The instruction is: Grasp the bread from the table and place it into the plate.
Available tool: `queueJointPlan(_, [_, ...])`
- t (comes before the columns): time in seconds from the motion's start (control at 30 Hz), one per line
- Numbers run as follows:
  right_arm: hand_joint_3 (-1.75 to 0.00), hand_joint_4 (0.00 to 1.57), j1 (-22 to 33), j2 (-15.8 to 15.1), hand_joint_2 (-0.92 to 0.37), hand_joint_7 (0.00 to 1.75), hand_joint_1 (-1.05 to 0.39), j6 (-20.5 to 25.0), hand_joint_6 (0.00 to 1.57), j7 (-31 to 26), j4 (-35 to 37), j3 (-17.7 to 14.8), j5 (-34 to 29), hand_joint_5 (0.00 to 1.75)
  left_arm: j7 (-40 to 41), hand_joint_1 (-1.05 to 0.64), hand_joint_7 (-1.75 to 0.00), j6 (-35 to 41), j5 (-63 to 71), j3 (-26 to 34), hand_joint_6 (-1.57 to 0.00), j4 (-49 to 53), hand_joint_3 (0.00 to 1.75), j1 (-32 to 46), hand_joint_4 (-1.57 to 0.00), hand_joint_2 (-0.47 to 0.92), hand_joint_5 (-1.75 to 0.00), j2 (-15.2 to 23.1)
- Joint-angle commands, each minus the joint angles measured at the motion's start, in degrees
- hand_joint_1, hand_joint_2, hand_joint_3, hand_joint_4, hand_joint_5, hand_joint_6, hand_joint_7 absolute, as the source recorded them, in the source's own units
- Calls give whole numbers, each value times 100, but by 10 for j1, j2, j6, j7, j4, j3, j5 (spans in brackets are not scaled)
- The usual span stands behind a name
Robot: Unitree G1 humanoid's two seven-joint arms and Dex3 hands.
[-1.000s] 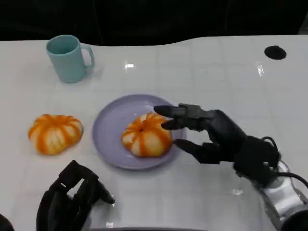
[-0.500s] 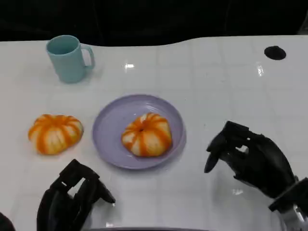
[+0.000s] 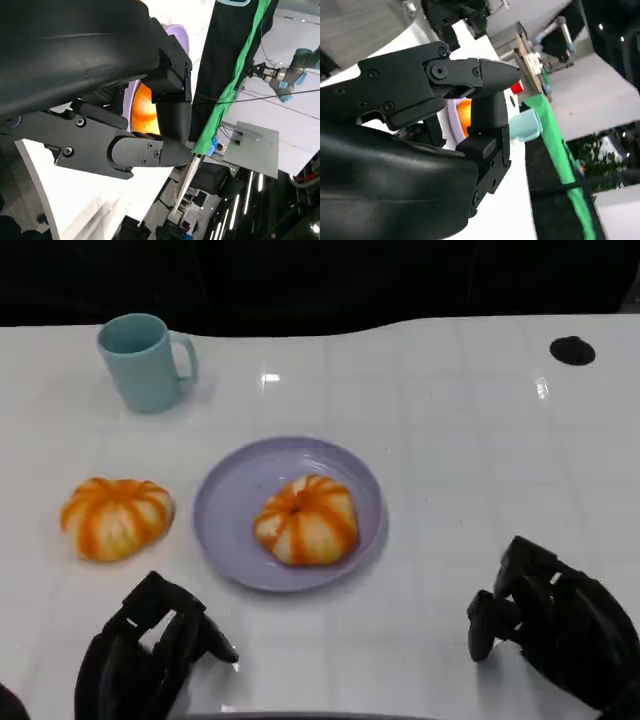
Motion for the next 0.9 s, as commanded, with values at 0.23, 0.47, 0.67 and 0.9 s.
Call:
queueJointPlan(0.23, [-43,82,1,8,-92,175,-49,20,60,-3,-3,-11,-4,175,-4,-53,-151,-1,-1,5,-51,2,26,2,-62,92,-175,18])
queueJointPlan(0.47, [-42,86,0,17,-92,175,-49,18,62,-5,4,-10,-11,175,-17,-56,-150,-11,-2,11,-51,14,25,-2,-61,92,-175,26])
queueJointPlan(0.67, [-43,85,0,16,-92,175,-49,23,61,-3,0,-13,-9,175,-16,-54,-151,-15,-1,12,-50,18,26,-4,-61,92,-175,24])
queueJointPlan(0.9, [-44,85,-3,12,-92,175,-49,26,61,-2,4,-14,-13,175,-13,-54,-151,-10,2,9,-49,17,28,-6,-60,92,-175,27])
